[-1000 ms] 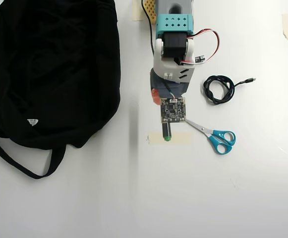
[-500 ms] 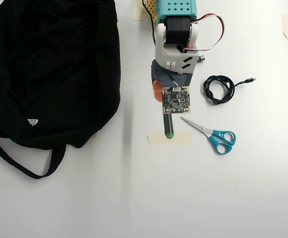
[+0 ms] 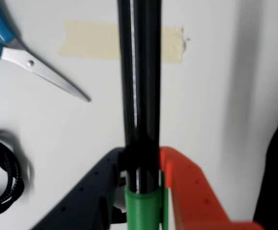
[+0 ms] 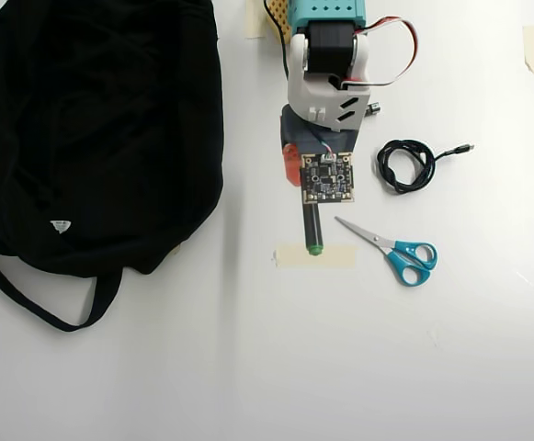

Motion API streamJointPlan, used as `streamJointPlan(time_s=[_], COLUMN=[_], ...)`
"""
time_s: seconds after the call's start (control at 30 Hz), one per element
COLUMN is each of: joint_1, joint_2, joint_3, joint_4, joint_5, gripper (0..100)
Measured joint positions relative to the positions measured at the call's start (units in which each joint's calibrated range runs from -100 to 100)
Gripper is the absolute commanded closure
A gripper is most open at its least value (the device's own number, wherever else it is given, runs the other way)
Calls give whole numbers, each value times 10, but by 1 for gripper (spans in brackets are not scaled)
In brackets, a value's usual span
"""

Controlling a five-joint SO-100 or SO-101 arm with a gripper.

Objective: Put the green marker into the black bag

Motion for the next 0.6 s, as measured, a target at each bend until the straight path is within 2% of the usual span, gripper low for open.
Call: streamJointPlan(time_s=[0.6], joint_1=[0], joint_2=[-33], joint_3=[0], joint_4=[2], joint_5=[0], gripper=[98])
